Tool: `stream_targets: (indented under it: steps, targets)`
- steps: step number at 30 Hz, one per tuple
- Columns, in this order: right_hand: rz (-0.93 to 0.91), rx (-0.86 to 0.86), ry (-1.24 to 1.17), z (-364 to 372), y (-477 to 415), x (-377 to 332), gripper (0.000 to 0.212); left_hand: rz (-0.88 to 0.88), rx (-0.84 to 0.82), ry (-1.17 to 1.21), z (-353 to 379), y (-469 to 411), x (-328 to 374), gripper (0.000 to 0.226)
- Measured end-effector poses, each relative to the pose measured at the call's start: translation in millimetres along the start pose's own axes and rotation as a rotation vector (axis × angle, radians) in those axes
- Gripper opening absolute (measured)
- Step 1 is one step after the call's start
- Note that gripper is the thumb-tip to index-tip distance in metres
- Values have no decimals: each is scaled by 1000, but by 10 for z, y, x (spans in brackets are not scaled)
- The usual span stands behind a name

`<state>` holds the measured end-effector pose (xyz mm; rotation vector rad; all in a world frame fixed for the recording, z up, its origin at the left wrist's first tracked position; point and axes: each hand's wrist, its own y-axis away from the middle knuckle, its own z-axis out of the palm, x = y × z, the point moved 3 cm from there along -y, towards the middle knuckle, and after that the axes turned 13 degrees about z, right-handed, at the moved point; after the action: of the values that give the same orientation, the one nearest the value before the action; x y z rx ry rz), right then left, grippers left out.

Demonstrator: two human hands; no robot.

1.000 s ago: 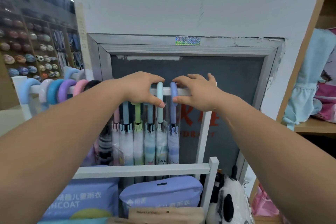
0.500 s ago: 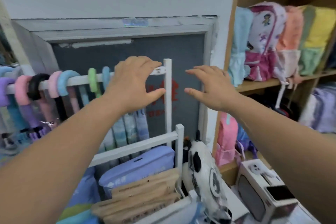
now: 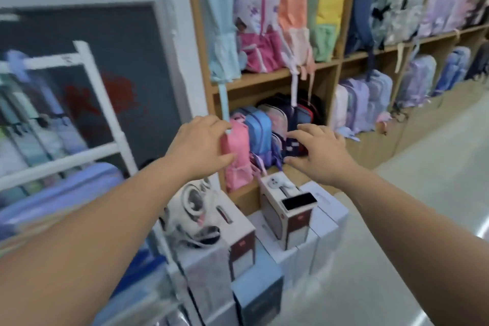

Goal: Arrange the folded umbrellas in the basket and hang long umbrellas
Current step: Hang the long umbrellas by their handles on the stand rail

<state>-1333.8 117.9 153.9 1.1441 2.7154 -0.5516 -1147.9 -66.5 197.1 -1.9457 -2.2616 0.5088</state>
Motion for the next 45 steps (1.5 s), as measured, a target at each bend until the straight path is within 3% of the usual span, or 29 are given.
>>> stream_targets:
  steps: [9,22,28,39,45]
  targets:
    - [287,-264,49,645,943,2108,60,100,-258,228,1557,-476,1891,73]
    - [467,-576,125,2472,1444,3686,57,49,-664,433,4056,-458,2679,75]
    - [414,-694,99,3671,1594,4356,57,-17,-757,448,5242,-307,3074,73]
    - [364,-858,77,6560,2370,5545,55,-103,-929,502,8365,433,3999,75]
    - [379,-902,70,7878,2765,5983,52,-149,-1025,473,9711,905,4284,62]
